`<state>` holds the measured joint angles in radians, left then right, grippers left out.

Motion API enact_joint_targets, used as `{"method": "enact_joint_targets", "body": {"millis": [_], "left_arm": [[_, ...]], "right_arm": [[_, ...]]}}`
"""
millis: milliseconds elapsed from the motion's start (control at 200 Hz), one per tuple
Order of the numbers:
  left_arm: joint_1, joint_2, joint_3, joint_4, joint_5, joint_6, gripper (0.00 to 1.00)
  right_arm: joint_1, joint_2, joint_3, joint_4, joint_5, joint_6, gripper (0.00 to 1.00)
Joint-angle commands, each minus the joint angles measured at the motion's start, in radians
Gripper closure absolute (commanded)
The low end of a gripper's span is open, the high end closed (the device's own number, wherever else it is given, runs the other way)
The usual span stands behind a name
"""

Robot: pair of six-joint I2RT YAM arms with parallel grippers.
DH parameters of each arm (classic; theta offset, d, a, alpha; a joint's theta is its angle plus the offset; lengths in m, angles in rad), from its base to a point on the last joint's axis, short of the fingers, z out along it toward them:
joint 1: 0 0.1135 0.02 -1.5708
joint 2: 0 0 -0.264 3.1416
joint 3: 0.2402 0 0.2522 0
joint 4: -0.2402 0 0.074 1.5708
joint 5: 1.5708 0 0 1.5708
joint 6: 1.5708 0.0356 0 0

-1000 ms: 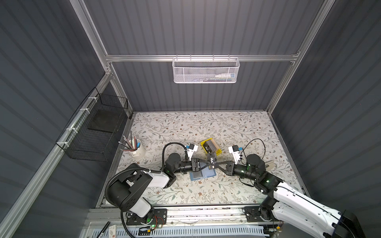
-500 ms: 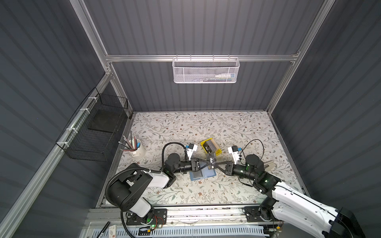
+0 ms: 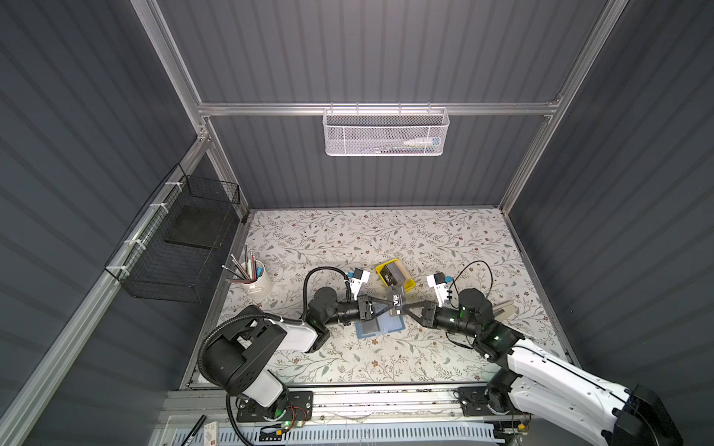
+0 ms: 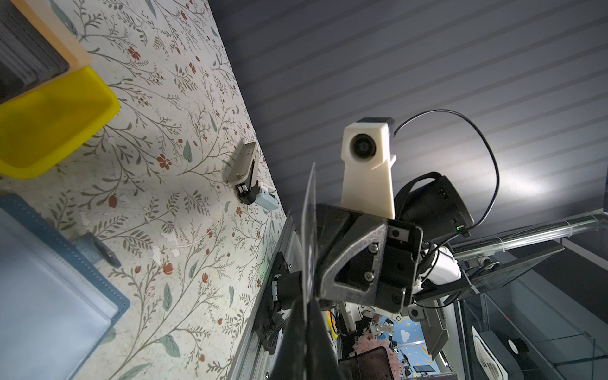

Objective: Insert credit cards into a card holder
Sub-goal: Insert the credit card into the card slot.

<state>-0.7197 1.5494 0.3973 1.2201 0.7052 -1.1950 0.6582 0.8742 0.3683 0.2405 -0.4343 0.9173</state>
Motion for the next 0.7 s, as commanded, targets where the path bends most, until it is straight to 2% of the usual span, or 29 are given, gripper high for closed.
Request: {"method": "enact_joint_targets", "body": {"millis": [0,105,205,525,690], "left_arm": [[-0.004,-0.043,-0.001,-0.133,-0.030,0.077,0.99],[-0.004,-0.104,-0.003,-0.307,-0.079,0.145,0.99],[-0.004,-0.159,0.003,-0.473,-0.120,0.205,1.00],[-0.004,-0.248,-0.028,-0.686,-0.221,0.217,1.00],[0.000,-0.289,-0.048,-0.767,-0.276,0.217,1.00]], "right_arm": [[0.003,-0.001,0.010,-0.059,0.028,-0.013,0.83],[0.003,-0.003,0.025,-0.099,0.043,-0.026,0.76],[0.010,-0.001,0.035,-0.144,0.085,-0.039,0.73],[0.087,0.086,0.144,-0.365,0.288,-0.150,0.73],[0.101,0.169,0.169,-0.391,0.297,-0.179,0.73]]}}
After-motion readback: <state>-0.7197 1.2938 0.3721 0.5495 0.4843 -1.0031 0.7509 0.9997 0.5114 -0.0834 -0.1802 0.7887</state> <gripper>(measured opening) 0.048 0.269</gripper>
